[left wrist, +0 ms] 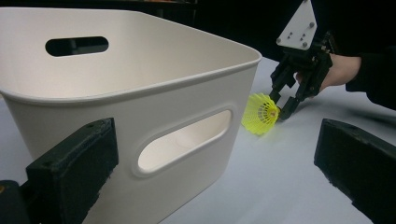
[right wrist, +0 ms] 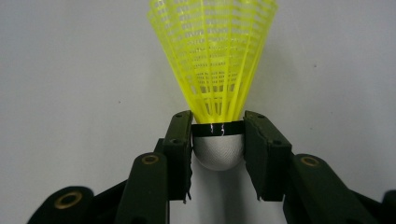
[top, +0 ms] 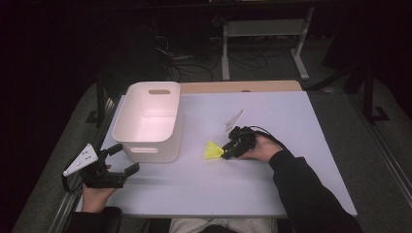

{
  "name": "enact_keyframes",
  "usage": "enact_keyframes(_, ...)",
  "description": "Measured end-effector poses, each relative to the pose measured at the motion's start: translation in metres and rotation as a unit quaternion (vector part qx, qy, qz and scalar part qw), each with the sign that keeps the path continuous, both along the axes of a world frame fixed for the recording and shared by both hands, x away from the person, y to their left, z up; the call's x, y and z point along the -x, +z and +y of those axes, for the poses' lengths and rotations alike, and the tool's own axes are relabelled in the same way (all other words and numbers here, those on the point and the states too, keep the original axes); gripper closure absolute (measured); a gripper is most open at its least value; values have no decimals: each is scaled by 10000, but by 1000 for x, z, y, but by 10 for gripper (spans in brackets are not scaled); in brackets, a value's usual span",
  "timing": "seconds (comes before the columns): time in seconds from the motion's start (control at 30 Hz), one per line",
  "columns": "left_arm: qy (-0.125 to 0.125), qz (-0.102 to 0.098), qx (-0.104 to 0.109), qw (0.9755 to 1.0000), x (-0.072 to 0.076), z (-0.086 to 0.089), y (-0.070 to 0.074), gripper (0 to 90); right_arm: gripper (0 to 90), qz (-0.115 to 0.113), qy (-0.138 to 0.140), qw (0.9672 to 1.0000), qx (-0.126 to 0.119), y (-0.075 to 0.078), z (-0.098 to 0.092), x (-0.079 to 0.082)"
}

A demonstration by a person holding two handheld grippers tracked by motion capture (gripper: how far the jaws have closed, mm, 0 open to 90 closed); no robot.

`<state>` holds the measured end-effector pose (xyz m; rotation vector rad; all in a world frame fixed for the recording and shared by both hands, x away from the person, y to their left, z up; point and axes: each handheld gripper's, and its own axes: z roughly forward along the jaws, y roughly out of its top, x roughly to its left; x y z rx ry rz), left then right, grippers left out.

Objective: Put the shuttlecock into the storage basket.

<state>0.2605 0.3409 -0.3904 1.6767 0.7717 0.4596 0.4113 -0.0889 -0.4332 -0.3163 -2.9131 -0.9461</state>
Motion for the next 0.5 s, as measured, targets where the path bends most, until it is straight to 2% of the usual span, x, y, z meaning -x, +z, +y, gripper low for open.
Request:
enact_keyframes(0.23, -1, -1, -1, 10000, 0, 0, 0, 0, 632, -3, -8, 10000, -13, 3, 1, 0)
enact_keyframes(0.5, 3, -4, 4, 10000, 0, 0, 0, 0, 632, -107, -11, 9999, -7, 15, 1, 1)
